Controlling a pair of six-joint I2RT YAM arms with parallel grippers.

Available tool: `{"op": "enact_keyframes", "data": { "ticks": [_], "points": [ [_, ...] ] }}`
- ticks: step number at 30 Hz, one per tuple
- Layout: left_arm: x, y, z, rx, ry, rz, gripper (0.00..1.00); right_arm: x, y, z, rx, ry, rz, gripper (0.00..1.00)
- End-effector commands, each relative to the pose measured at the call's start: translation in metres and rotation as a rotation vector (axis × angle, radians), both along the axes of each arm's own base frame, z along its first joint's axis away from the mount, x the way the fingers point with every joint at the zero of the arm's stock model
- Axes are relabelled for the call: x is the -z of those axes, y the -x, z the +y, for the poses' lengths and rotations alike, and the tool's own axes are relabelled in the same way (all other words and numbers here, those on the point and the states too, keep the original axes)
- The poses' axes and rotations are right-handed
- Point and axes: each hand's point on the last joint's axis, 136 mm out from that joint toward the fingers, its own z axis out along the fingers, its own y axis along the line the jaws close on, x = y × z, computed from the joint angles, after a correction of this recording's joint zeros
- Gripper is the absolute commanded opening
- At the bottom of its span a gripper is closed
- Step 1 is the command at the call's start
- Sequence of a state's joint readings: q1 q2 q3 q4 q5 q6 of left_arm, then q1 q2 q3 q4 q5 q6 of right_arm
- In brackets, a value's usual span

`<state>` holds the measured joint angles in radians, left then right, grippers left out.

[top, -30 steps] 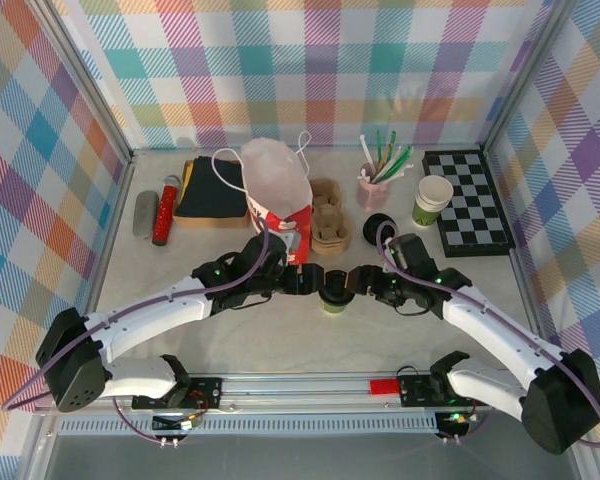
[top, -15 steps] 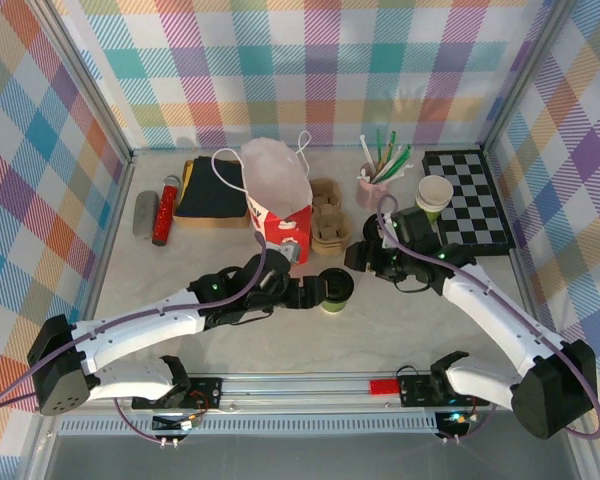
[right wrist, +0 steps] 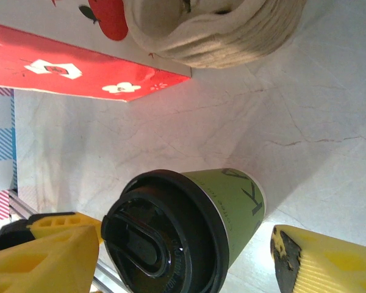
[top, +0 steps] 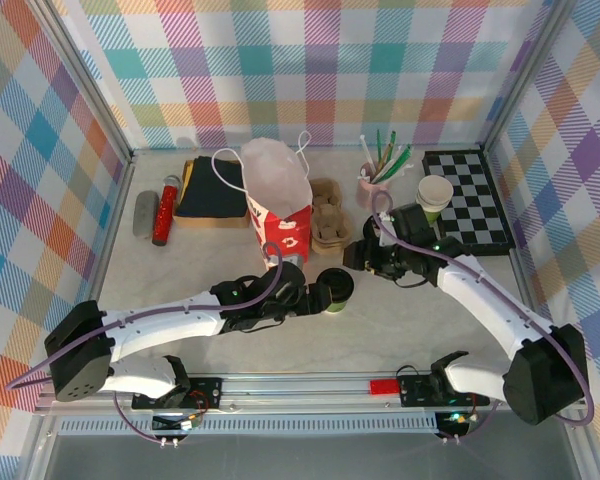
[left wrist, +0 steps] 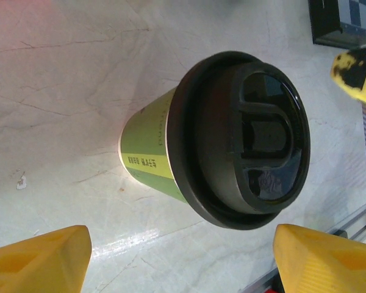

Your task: Pack the takeout coffee

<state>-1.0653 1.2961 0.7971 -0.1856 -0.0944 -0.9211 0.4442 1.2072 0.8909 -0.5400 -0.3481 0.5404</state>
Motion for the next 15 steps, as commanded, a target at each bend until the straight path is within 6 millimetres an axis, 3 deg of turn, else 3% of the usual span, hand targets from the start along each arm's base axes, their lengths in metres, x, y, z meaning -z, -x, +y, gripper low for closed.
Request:
{"op": "enact_keyframes", "data": {
  "ticks": [1,15],
  "points": [
    [-0.008,-0.005,-0.004,-0.039,0.048,-0.020,0.78,0.008,0.004,0.004,-0.039,-0.016,0.010,0.74],
    [-0.001,-0.011,-0.008,-0.051,0.042,-0.024,0.75,0.020,0.006,0.006,-0.046,-0.024,0.038,0.68]
  ]
}}
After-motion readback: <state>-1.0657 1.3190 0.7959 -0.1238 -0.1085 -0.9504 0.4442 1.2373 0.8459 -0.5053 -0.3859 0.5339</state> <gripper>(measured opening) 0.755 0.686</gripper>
